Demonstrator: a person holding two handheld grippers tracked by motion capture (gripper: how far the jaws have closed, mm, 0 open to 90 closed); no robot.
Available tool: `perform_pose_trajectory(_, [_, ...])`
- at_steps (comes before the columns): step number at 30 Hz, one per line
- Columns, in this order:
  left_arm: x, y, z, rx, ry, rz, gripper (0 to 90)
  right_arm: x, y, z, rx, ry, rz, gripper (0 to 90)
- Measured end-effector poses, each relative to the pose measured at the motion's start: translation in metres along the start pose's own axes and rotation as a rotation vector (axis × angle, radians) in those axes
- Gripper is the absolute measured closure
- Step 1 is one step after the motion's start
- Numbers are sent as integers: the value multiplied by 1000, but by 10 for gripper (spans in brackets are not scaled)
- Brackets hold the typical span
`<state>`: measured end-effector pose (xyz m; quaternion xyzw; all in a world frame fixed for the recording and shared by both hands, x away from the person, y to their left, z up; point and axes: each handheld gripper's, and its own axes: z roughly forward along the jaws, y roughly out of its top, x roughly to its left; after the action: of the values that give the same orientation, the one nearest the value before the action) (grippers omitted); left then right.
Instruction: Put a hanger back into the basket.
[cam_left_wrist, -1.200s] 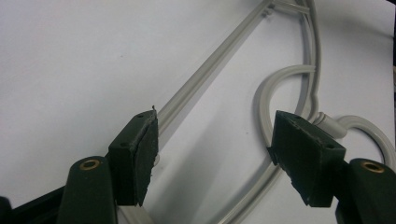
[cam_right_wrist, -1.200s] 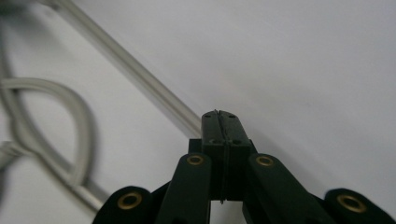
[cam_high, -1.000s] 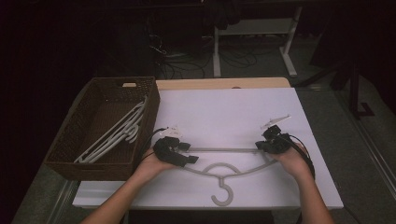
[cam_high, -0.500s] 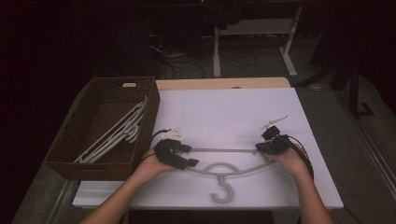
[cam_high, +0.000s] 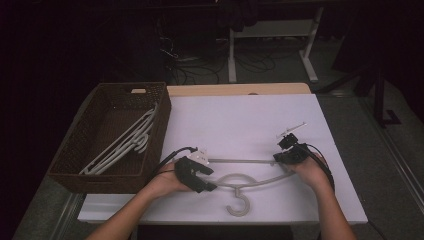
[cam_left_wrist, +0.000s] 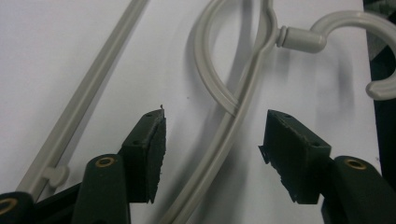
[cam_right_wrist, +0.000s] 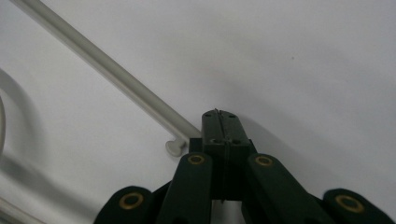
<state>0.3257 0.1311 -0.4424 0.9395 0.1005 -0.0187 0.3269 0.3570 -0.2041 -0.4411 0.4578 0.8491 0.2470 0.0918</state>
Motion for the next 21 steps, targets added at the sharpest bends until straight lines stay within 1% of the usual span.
perform_pose_trajectory(3, [-2, 3, 2, 18, -4, 32, 496, 0, 0, 0, 2, -2, -2, 899])
perform_pose_trajectory(4, [-2, 4, 3, 28, -4, 45, 535, 0, 0, 0, 3, -4, -3, 898])
perform_pose_trajectory(5, [-2, 5, 4, 38, 1, 56, 551, 1, 1, 0, 4, -4, -3, 899])
perform_pose_trajectory(8, [-3, 7, 8, 59, -16, 72, 624, 0, 1, 1, 4, -3, -3, 898])
perform_pose_trajectory(9, [-4, 8, 9, 64, -15, 81, 642, 0, 1, 1, 4, -2, -3, 898])
perform_pose_trajectory(10, [-4, 9, 9, 70, -11, 90, 649, 0, 1, 1, 4, -2, -5, 899])
perform_pose_trajectory(14, [-2, 11, 10, 80, -14, 99, 705, 1, 2, 1, 5, -3, -3, 899])
perform_pose_trajectory(17, [-3, 13, 11, 95, -10, 131, 721, 1, 2, 1, 7, -6, -9, 898])
perform_pose_trajectory(19, [-4, 13, 11, 97, -10, 136, 731, 1, 2, 1, 8, -6, -9, 898])
perform_pose_trajectory(20, [-5, 14, 11, 106, -14, 158, 741, 2, 3, 1, 15, -11, -17, 898])
perform_pose_trajectory(21, [-5, 14, 11, 107, -17, 163, 745, 3, 4, 1, 17, -11, -19, 898])
